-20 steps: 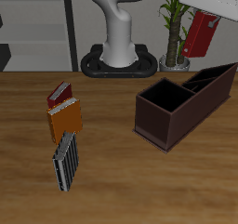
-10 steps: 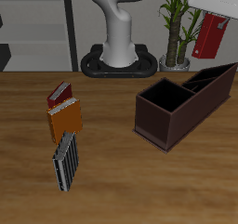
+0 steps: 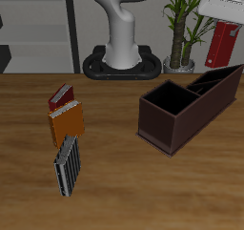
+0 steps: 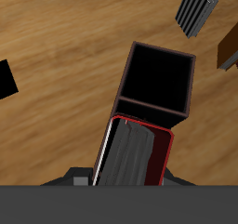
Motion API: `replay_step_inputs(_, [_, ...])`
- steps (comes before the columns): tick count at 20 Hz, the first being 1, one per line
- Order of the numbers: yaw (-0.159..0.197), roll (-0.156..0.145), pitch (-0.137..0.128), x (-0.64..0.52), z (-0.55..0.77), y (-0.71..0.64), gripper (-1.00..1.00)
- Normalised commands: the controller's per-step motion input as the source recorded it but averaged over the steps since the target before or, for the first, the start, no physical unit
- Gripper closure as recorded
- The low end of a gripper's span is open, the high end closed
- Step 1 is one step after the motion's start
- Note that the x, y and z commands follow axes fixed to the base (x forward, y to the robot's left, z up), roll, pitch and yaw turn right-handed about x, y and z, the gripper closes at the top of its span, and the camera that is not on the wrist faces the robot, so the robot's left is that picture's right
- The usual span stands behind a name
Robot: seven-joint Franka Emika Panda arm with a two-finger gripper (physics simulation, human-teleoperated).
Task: Place the left red book into the left desk caddy's back compartment and place the striped book into the left desk caddy's left compartment and place the right red book into the left desk caddy's front compartment
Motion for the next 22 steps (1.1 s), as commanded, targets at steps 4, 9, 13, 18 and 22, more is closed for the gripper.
replay_step_inputs(4, [-0.028,0.016,-0.009,0.19,-0.05,-0.08,1.00])
replay_step_inputs(9, [-0.016,-0.003,0.023,0.12,-0.07,-0.04,1.00])
replay_step_inputs(13, [-0.016,0.009,0.030,0.06,-0.14,0.01,1.00])
replay_step_inputs(18, [0.018,0.018,-0.008,-0.02,-0.04,0.06,1.00])
replay_step_inputs(22, [-0.009,0.003,0.020,0.08,-0.12,-0.03,1.00])
